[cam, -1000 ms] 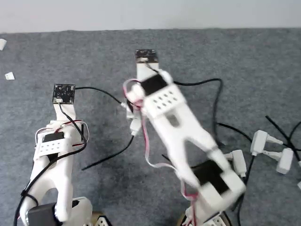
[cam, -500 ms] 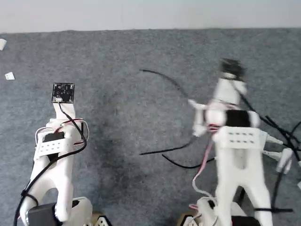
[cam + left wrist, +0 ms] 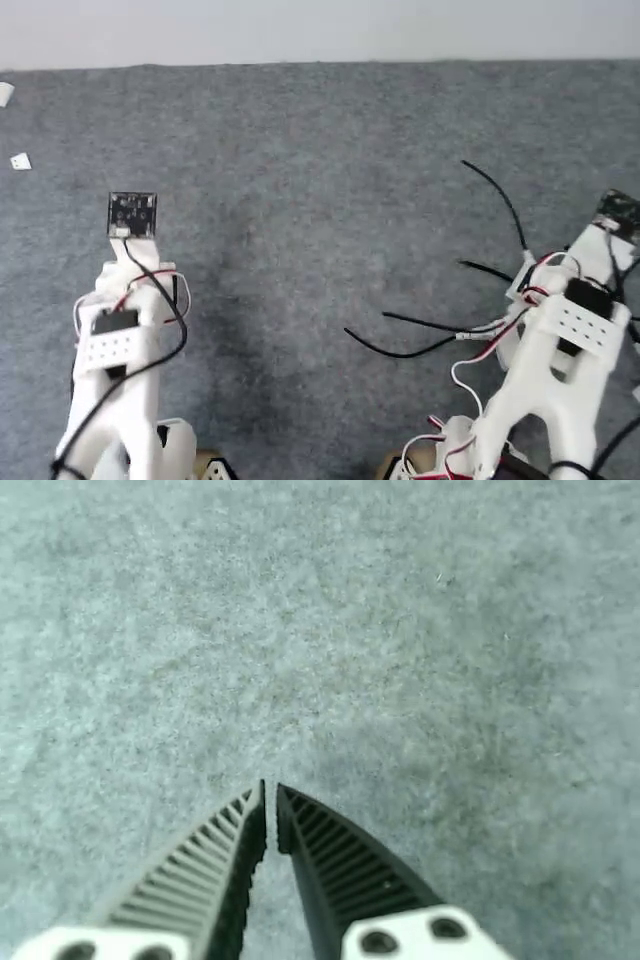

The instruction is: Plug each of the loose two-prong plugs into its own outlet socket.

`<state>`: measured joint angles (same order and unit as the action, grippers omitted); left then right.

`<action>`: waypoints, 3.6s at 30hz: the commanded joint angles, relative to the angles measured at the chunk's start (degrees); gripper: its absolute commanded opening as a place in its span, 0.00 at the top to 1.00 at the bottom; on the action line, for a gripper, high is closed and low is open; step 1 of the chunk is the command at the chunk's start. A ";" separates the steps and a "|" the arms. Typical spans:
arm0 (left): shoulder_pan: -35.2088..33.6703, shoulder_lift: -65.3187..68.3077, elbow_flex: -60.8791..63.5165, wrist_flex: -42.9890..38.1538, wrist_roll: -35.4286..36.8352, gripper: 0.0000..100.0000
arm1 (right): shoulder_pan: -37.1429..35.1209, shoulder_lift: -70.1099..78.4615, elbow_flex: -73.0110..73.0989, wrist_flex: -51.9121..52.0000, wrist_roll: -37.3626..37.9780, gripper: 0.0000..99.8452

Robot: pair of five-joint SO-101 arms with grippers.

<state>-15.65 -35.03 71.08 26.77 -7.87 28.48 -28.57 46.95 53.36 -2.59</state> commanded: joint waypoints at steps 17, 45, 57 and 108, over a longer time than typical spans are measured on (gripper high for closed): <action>-6.24 -54.51 25.80 12.31 0.18 0.98 | 0.84 -34.42 4.66 22.46 10.46 0.96; -6.15 -69.01 25.45 45.54 0.26 0.98 | 0.75 -75.12 49.41 21.41 9.85 0.96; -6.15 -69.01 25.45 45.54 0.26 0.98 | 0.75 -75.30 49.41 21.41 9.85 0.96; -6.15 -69.01 25.45 45.54 0.26 0.98 | 0.75 -75.30 49.41 21.41 9.85 0.96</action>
